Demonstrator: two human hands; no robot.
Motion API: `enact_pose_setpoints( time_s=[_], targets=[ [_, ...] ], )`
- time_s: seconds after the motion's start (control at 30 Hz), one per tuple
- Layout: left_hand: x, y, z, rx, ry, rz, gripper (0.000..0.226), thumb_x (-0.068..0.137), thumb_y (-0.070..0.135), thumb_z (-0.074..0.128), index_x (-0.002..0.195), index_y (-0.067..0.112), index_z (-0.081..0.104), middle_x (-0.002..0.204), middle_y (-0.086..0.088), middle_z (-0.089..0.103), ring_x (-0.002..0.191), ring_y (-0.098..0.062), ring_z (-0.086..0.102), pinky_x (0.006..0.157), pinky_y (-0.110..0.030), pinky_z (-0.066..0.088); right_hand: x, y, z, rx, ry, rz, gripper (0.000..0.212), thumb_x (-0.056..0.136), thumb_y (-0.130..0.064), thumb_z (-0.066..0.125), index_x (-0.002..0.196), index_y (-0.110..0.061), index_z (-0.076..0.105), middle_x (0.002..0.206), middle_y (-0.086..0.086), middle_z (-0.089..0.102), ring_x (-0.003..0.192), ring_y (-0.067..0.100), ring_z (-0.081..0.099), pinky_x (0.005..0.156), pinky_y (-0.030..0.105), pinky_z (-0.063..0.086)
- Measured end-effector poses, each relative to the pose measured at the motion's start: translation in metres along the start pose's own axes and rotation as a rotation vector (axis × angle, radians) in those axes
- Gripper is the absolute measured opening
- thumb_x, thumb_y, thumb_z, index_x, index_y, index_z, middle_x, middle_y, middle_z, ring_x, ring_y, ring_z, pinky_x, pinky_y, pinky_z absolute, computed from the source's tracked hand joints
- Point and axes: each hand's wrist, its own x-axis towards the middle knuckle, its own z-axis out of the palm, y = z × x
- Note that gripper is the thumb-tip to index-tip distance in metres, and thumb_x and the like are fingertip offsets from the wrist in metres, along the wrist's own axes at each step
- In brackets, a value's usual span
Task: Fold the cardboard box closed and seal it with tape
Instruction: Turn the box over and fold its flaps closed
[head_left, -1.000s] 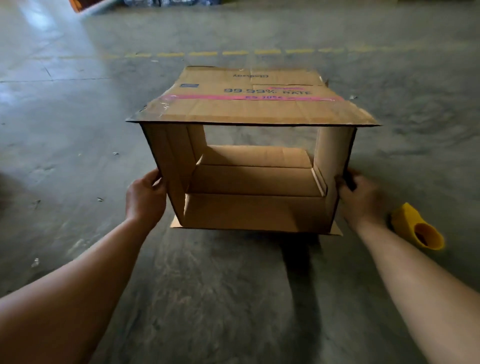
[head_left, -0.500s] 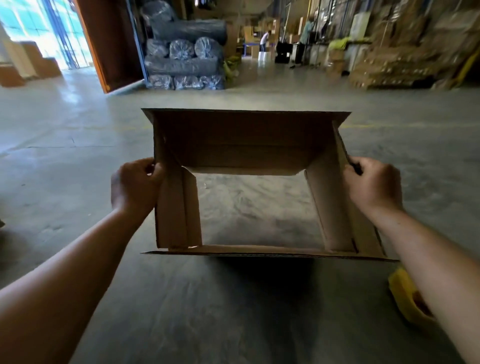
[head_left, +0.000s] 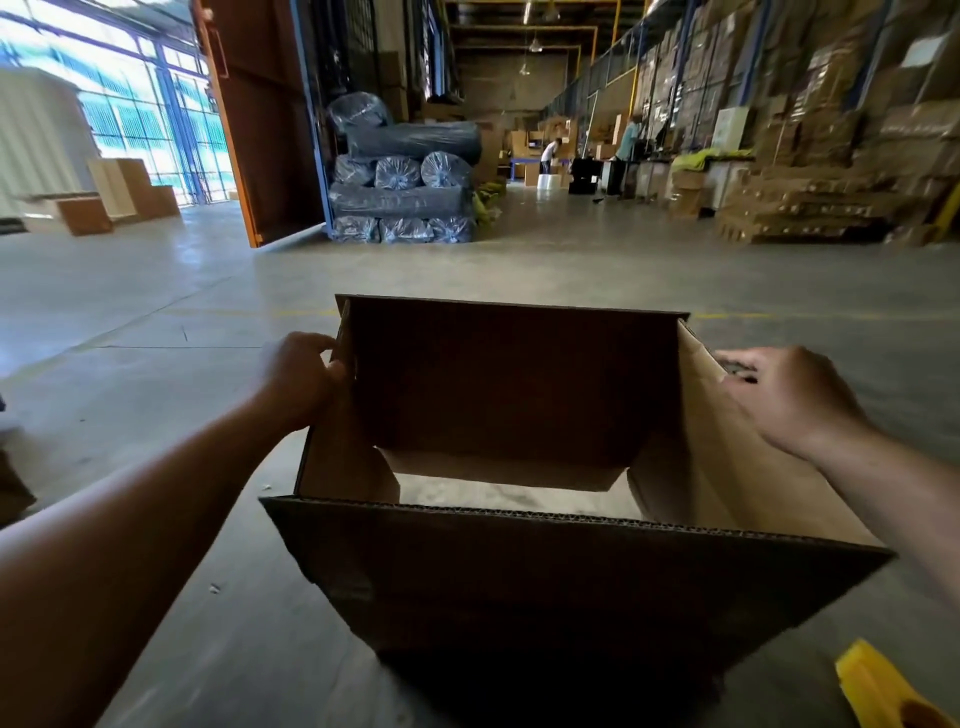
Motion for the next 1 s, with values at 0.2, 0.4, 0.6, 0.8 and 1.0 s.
enact_pose_setpoints(
  time_s=[0.2, 0.4, 0.6, 0.8, 1.0],
  targets=[
    [0.000, 0.002, -0.007, -0.157, -0.401, -0.155, 0.076, 0.091, -0.005, 0.057, 0.150, 0.035, 0.033, 0.089, -0.011, 0.067, 0.062, -0.021, 0.069, 0.043, -0.031, 0.055, 0.005, 0.003, 0.001, -0.160, -0.292, 0.037, 0.071, 0.080, -0.010, 0.058, 0.140, -0.042, 0.040, 0.048, 0.001, 0.056, 0.050, 0.023, 0.058, 0.045, 0.028, 0.038],
    [0.009, 0.011, -0.013, -0.105, -0.395, -0.164, 0.065, 0.096, 0.001, 0.054, 0.151, 0.031, 0.035, 0.088, -0.005, 0.066, 0.054, -0.015, 0.069, 0.040, -0.031, 0.054, 0.019, 0.000, -0.002, -0.115, -0.229, 0.074, 0.062, 0.081, -0.012, 0.056, 0.136, -0.040, 0.048, 0.067, 0.005, 0.066, 0.055, 0.028, 0.062, 0.051, 0.030, 0.045],
    [0.004, 0.004, 0.013, -0.166, -0.402, -0.206, 0.062, 0.095, 0.006, 0.053, 0.148, 0.036, 0.041, 0.086, -0.009, 0.070, 0.052, -0.016, 0.067, 0.045, -0.032, 0.058, 0.016, 0.004, 0.024, -0.100, -0.287, 0.110, 0.047, 0.085, -0.017, 0.056, 0.129, -0.035, 0.057, 0.039, -0.005, 0.053, 0.034, 0.019, 0.046, 0.041, 0.022, 0.031],
    [0.010, -0.003, 0.029, -0.180, -0.546, -0.192, 0.052, 0.098, 0.048, 0.052, 0.147, 0.035, 0.044, 0.128, -0.012, 0.062, 0.075, -0.028, 0.067, 0.074, -0.043, 0.057, 0.026, 0.002, 0.031, -0.071, -0.361, 0.087, 0.045, 0.089, -0.020, 0.058, 0.132, -0.031, 0.053, 0.054, 0.008, 0.064, 0.037, 0.022, 0.047, 0.044, 0.024, 0.035],
    [0.012, -0.014, 0.023, -0.084, -0.826, -0.029, 0.052, 0.099, 0.046, 0.048, 0.149, 0.038, 0.037, 0.139, 0.003, 0.048, 0.098, -0.018, 0.067, 0.081, -0.027, 0.050, 0.032, 0.008, 0.036, -0.036, -0.477, 0.118, 0.063, 0.087, -0.032, 0.065, 0.144, -0.029, 0.038, 0.133, 0.017, 0.056, 0.111, 0.036, 0.060, 0.090, 0.042, 0.048]
  ],
)
